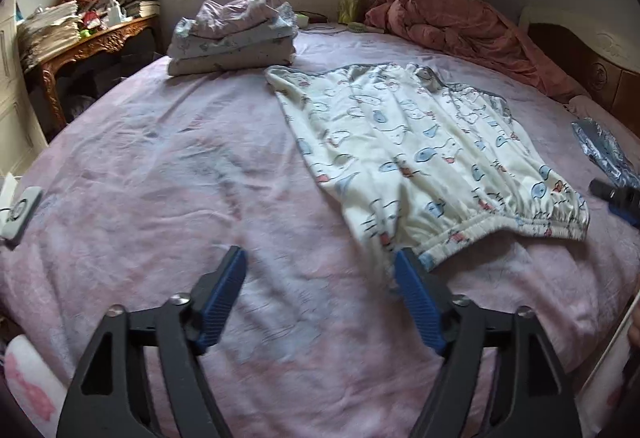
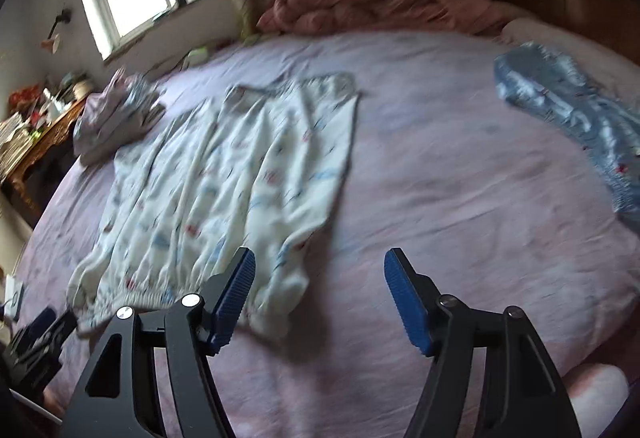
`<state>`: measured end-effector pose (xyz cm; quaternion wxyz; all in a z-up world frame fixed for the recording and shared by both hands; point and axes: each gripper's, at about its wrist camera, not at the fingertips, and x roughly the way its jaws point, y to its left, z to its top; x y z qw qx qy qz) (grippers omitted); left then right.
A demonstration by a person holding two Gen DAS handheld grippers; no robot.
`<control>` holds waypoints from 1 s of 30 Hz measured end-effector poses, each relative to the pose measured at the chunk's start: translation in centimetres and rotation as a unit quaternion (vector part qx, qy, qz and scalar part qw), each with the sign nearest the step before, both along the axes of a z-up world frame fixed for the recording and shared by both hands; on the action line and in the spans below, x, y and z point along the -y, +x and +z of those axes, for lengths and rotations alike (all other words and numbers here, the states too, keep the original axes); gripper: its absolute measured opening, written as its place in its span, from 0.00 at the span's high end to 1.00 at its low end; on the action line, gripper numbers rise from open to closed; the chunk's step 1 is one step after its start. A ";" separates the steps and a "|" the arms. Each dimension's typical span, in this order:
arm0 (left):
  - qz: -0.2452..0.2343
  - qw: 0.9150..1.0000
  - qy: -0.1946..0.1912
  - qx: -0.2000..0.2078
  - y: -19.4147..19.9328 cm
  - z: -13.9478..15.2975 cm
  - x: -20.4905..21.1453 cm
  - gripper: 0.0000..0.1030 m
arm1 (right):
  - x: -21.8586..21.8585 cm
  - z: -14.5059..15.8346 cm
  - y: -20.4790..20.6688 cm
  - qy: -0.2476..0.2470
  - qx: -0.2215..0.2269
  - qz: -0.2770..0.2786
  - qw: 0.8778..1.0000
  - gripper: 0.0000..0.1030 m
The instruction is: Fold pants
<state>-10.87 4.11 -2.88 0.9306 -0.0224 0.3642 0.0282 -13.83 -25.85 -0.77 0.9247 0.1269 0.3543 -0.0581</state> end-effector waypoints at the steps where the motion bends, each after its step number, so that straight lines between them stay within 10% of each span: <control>1: 0.003 1.000 0.005 0.004 -0.3 0.1 -0.3 0.21 | 0.2 0.3 0.0 -0.002 0.006 -0.007 1.000 0.28; 20: 0.007 0.994 0.042 0.100 3.1 8.1 -2.3 0.20 | -3.4 2.4 0.1 -0.065 0.081 0.058 0.993 0.28; 30: -0.054 0.995 0.049 0.069 5.1 5.2 1.4 0.24 | 0.6 1.1 2.4 0.041 0.030 0.061 0.997 0.28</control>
